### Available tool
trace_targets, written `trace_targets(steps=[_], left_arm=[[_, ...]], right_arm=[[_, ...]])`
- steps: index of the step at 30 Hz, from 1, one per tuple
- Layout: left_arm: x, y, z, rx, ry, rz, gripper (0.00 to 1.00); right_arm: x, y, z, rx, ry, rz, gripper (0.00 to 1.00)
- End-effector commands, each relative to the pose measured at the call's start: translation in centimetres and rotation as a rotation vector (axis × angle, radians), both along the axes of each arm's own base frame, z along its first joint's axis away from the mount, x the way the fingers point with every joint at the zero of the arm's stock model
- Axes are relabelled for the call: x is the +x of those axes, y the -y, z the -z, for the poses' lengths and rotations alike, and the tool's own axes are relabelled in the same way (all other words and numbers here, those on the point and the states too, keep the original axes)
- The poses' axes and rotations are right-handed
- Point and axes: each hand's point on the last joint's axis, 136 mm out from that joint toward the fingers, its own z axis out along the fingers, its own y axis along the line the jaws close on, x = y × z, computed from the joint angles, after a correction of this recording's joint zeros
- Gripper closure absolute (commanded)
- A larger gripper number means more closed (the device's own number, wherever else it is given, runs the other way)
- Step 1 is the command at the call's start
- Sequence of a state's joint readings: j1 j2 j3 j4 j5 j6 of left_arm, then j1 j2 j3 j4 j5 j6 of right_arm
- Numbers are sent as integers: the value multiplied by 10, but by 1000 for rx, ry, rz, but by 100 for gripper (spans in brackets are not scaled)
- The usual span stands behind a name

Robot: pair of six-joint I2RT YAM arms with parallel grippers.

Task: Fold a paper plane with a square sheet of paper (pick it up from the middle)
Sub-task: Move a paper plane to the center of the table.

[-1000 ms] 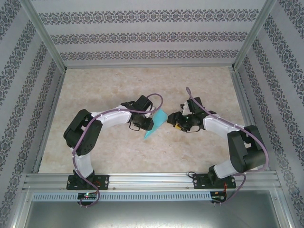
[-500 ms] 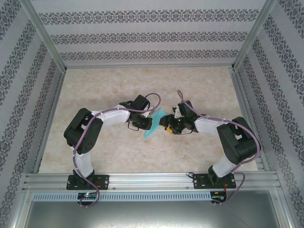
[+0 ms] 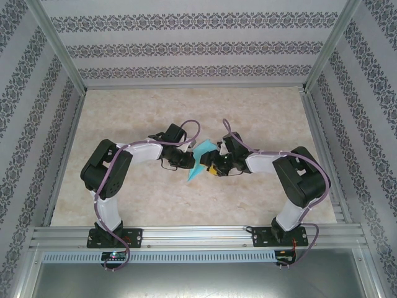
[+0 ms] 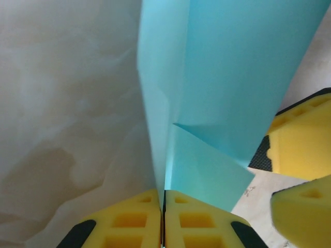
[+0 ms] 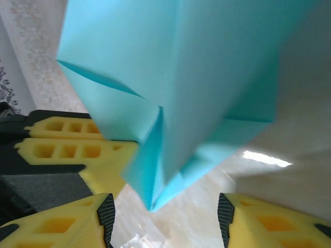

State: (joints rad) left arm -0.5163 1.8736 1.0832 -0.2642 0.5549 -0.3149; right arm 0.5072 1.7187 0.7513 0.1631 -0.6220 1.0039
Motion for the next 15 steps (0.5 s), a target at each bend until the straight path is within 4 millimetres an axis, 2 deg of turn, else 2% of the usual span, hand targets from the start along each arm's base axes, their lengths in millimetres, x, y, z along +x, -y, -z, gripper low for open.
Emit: trace_targets(steps=[1, 8, 15], left_arm=[[4, 2, -6, -67, -3, -16, 90], [3, 0, -4, -77, -13, -19, 89], [3, 0, -7, -110, -24, -30, 89]], right_arm=[[7, -13, -6, 34, 11, -4, 43], [10, -21, -3, 46, 1, -8, 44], [11, -28, -8, 76, 1, -6, 50]])
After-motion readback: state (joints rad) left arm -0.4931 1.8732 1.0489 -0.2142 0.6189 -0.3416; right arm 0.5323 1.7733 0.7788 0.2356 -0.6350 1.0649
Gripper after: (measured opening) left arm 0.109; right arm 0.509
